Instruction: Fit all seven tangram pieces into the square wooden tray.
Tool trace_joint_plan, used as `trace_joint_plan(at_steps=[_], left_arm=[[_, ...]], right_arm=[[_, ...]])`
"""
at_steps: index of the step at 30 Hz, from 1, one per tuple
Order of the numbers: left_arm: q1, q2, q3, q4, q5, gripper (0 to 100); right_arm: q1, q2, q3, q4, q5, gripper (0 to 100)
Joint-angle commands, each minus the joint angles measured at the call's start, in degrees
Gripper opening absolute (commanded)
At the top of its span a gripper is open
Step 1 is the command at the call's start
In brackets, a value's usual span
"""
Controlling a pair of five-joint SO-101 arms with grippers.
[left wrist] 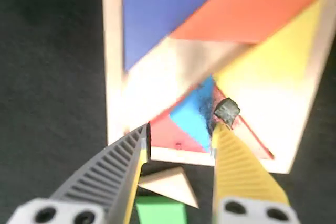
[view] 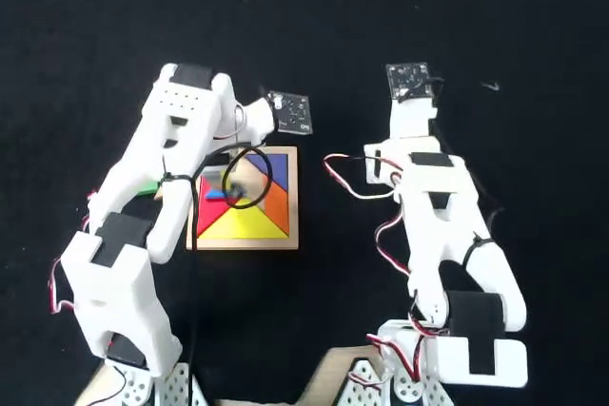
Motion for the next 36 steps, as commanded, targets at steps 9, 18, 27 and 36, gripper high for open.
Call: trace_joint_plan(at_steps=[9,18,27,36], left_arm=[[0.2,-5.5,-0.7,3.5,-2.1,20],[0.2,-7.2,1.4,-1.9,4.9,20],[0.3,-0.8,2.7,-7.2,3.2,20],[-0.4,-0.2,3.3,-7.1,1.1,20]], right_arm=[[0.4,-0.1,-2.7,-2.2,0.0,1.1],[0.4,-0.1,-2.7,-2.0,0.0,1.1],[0.4,-0.1,-2.6,-2.0,0.0,1.1],[-0.5,-0.1,-2.5,-2.1,0.1,1.1]])
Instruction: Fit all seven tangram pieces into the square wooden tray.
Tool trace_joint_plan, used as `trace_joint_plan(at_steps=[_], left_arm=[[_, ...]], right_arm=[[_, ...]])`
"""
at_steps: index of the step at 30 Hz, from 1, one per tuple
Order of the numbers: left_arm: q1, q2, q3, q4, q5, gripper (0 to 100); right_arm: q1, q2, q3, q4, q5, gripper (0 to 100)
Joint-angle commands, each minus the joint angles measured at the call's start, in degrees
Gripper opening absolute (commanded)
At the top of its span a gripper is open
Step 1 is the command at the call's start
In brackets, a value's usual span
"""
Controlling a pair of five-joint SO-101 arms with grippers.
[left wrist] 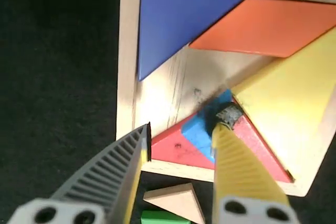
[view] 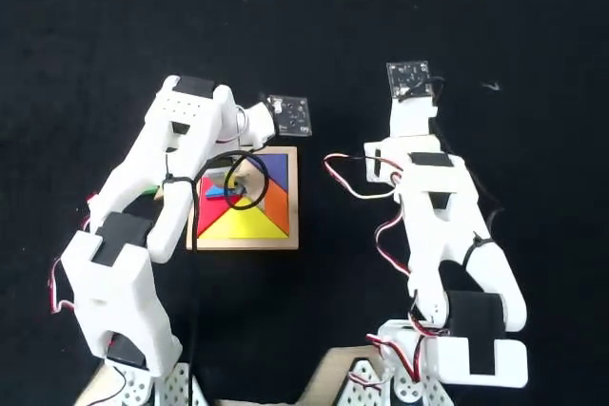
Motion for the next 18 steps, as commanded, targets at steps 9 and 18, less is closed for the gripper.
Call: trace_joint_plan(at_steps=[9,18], left_arm=[[-0.6,3.6,-0.8,-0.4,-1.1,20],[-0.3,4.3,-2.2,4.9,-3.4,20]], right_arm=[[-0.5,-0.1,-2.4,-1.1,0.1,1.1],[-0.5,-0.1,-2.4,-1.1,0.1,1.1]])
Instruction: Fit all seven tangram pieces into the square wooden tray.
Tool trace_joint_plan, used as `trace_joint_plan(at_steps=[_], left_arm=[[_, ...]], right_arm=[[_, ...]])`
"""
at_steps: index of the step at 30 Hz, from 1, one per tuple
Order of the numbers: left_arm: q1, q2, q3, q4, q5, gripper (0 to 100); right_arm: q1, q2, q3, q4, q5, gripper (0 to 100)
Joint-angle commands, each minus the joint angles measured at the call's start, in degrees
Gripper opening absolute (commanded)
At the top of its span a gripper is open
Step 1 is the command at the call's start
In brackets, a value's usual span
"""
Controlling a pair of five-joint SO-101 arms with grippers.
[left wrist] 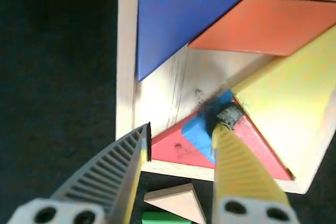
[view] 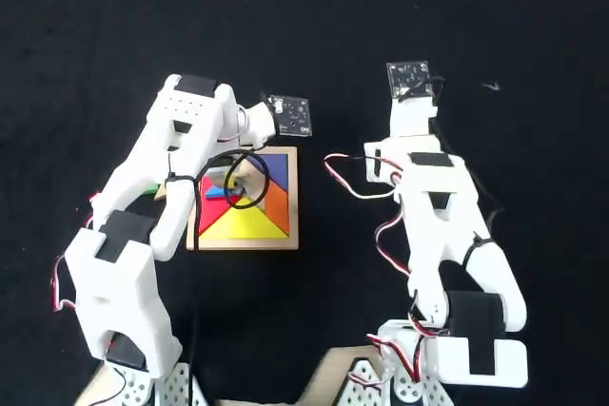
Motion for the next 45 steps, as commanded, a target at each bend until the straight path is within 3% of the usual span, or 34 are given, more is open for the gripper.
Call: trace_joint_plan(at_steps=[1,8,14,21,33,37,45], left_arm=[[-0.6,0.9,-1.0,4.9,-2.8,20],[-0.3,1.5,-2.4,6.3,-2.7,20],[-0.2,0.9,-3.8,9.3,-2.7,7],[-0.7,0.9,-9.5,17.1,-2.6,6],[-1.5,0.9,-14.7,21.6,3.6,9],[-3.2,0.9,-14.6,21.3,7.4,18],[-2.6,0.9,-5.7,11.0,7.6,17]], right_arm=[[-0.5,-0.1,-2.4,-1.1,0.1,1.1],[-0.5,-0.1,-2.4,-1.1,0.1,1.1],[-0.5,-0.1,-2.4,-1.1,0.1,1.1],[-0.5,-0.1,-2.4,-1.1,0.1,1.1],[-0.5,-0.1,-2.4,-1.0,0.2,1.1],[-0.5,-0.1,-2.4,-1.0,0.3,1.1],[-0.6,-0.1,-2.4,-1.0,0.3,1.1]])
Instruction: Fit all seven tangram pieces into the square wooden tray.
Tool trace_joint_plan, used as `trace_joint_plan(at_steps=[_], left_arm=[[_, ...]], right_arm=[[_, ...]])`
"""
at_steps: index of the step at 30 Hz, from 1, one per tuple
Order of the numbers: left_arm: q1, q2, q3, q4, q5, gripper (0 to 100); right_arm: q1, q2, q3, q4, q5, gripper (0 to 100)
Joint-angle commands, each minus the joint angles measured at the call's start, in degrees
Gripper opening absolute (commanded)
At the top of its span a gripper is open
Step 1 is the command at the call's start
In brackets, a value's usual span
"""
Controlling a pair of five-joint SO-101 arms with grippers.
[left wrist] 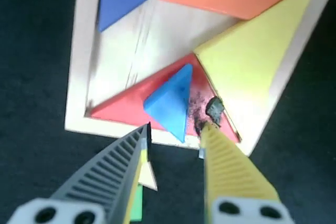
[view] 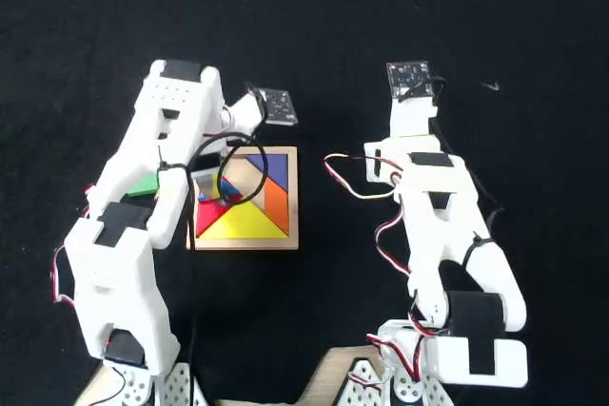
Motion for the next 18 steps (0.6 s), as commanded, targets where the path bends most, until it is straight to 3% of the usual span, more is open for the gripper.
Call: trace_joint_plan(at_steps=[1,11,18], left_arm=[[0.7,-1.1,1.9,-4.3,0.7,17],[3.0,-0.5,3.5,-5.2,0.3,17],[2.7,-0.5,5.0,-10.6,1.6,14]], right_arm=[[-0.6,-0.1,-2.4,-1.0,0.3,1.1],[-1.8,-0.1,-2.3,-1.0,0.4,1.1],[-1.7,-0.1,-2.3,-1.0,0.4,1.1]])
